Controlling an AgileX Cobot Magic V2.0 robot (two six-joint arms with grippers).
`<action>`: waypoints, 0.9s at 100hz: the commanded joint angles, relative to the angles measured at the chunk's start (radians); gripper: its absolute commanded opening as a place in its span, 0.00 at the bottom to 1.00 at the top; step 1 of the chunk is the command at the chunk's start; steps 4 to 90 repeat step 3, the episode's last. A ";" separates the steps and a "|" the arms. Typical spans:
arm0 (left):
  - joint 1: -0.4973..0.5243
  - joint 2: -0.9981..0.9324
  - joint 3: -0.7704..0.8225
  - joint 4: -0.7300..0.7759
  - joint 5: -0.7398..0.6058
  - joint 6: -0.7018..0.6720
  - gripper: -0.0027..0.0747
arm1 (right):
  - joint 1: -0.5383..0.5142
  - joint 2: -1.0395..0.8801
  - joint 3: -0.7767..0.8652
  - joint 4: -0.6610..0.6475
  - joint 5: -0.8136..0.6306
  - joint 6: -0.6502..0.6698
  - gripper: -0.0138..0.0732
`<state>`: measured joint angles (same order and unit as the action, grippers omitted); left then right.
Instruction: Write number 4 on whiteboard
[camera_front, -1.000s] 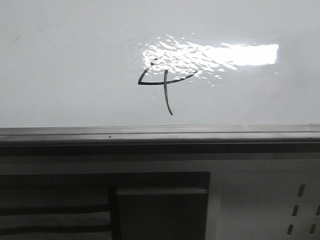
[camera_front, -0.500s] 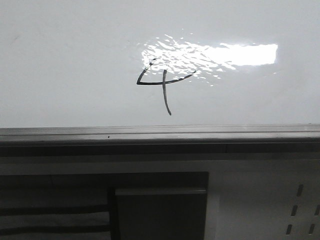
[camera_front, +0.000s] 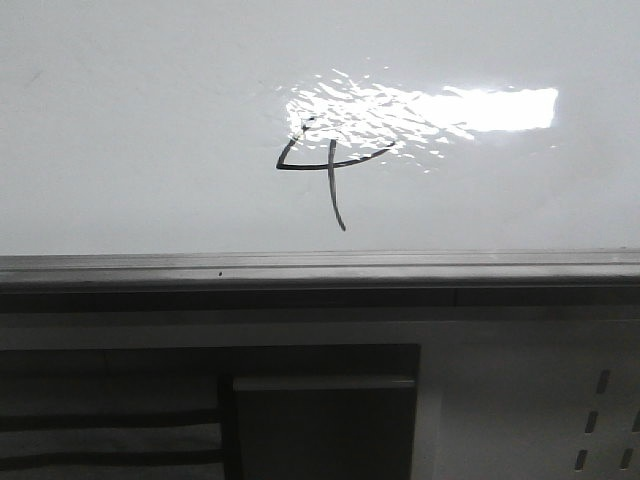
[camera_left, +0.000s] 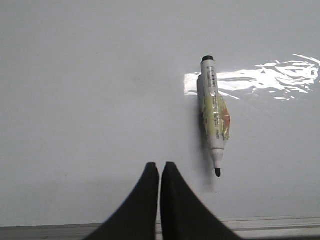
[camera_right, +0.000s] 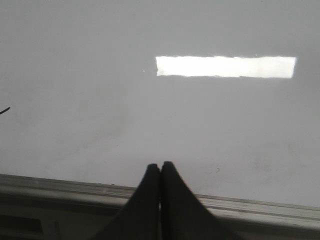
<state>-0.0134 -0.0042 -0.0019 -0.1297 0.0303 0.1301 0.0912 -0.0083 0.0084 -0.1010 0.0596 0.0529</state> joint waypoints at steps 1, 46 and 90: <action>0.000 -0.027 0.027 -0.008 -0.085 -0.012 0.01 | -0.007 -0.023 0.020 -0.001 -0.076 -0.002 0.08; 0.000 -0.027 0.027 -0.008 -0.085 -0.012 0.01 | -0.007 -0.023 0.020 -0.001 -0.076 -0.002 0.08; 0.000 -0.027 0.027 -0.008 -0.085 -0.012 0.01 | -0.007 -0.023 0.020 -0.001 -0.076 -0.002 0.08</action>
